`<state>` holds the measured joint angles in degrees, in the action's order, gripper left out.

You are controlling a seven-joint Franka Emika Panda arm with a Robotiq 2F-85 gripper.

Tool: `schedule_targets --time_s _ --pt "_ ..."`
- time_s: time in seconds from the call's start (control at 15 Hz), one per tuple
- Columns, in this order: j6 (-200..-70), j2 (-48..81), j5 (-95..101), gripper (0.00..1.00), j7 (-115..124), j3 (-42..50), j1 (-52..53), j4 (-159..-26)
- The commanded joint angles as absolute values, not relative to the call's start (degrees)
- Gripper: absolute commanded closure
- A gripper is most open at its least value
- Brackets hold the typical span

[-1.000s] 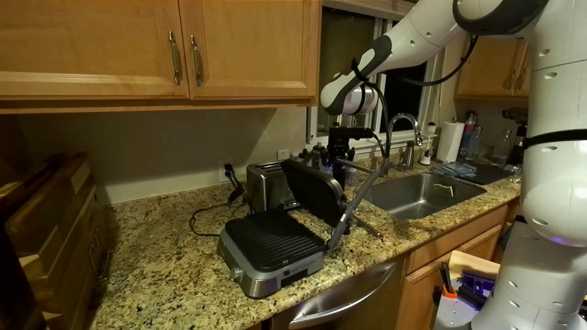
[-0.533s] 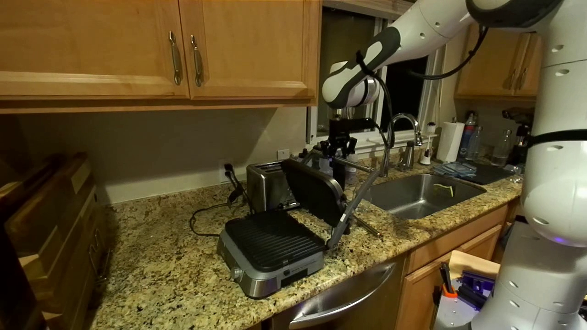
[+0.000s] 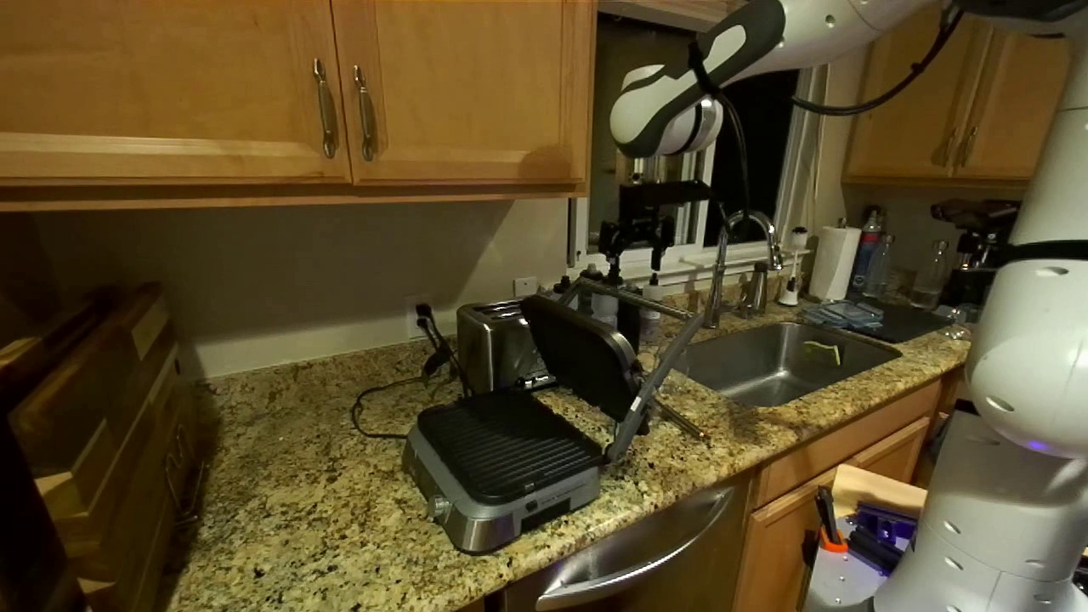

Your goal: Open the sandwich maker

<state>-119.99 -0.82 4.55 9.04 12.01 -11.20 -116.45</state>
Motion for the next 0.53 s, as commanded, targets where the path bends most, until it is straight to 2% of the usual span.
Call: schedule_targets --time_s 0.0,0.13,0.47 --pt "-117.41 -7.09 2.87 0.00 7.16 11.09 -10.81 -120.48" --pt "-117.67 -3.93 3.56 0.00 8.51 10.90 -11.20 -117.48" --pt "-117.18 -5.44 3.29 0.00 8.51 10.41 -11.02 -118.68"
